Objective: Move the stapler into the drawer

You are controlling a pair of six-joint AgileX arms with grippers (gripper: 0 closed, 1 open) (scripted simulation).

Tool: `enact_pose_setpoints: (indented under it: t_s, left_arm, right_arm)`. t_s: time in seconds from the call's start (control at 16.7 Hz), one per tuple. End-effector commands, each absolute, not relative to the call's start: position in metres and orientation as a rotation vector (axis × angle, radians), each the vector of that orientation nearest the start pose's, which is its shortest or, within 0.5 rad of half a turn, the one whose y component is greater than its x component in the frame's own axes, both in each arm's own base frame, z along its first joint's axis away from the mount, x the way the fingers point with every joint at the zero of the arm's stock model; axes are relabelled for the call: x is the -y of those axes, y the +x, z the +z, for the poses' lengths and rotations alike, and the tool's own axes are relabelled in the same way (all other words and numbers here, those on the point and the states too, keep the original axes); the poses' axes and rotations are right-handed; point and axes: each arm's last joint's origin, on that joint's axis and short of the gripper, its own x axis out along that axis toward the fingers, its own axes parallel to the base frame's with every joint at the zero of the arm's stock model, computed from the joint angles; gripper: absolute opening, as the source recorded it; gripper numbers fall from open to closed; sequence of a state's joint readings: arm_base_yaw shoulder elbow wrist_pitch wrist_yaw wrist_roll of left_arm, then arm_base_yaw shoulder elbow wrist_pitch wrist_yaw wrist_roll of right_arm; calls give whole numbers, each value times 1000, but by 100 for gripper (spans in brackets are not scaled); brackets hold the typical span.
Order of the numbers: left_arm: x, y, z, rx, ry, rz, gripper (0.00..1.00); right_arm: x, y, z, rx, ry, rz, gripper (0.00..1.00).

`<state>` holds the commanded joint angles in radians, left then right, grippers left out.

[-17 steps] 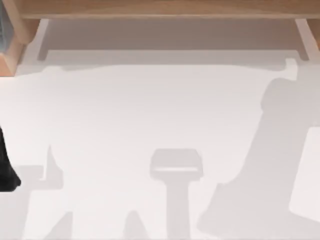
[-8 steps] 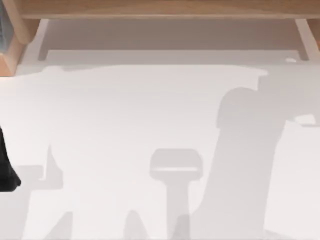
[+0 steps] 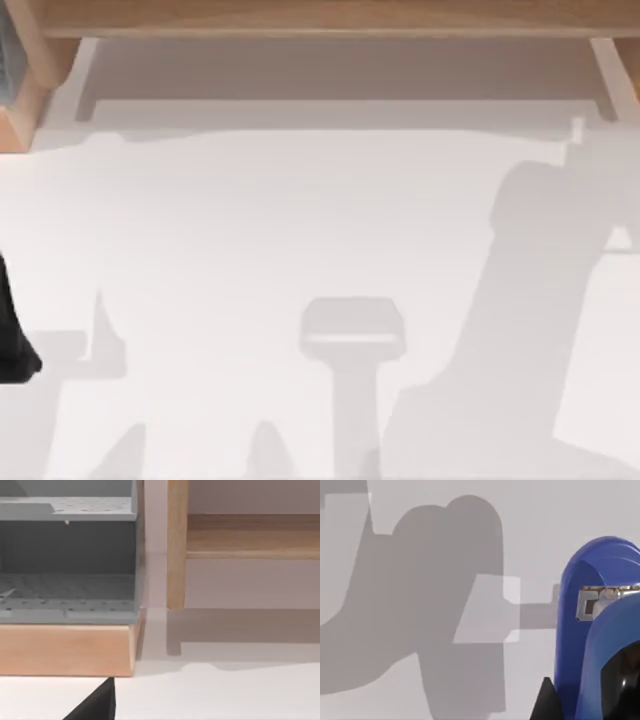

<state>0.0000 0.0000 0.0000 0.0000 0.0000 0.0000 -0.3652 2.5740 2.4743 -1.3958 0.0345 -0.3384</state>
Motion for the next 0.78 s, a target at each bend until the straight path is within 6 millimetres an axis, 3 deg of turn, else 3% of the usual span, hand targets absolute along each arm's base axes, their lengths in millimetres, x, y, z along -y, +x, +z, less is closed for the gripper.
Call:
enact_pose_setpoints:
  t_s: [0.18, 0.42, 0.78]
  left_arm:
    - [1, 106, 160, 0, 0, 0, 100]
    - [1, 106, 160, 0, 0, 0, 100]
    - [1, 106, 160, 0, 0, 0, 100]
  right_arm:
    - [178, 474, 151, -1567, 9, -21, 0]
    - [179, 474, 150, -1571, 11, -19, 0]
    - [179, 474, 150, -1571, 11, -19, 45]
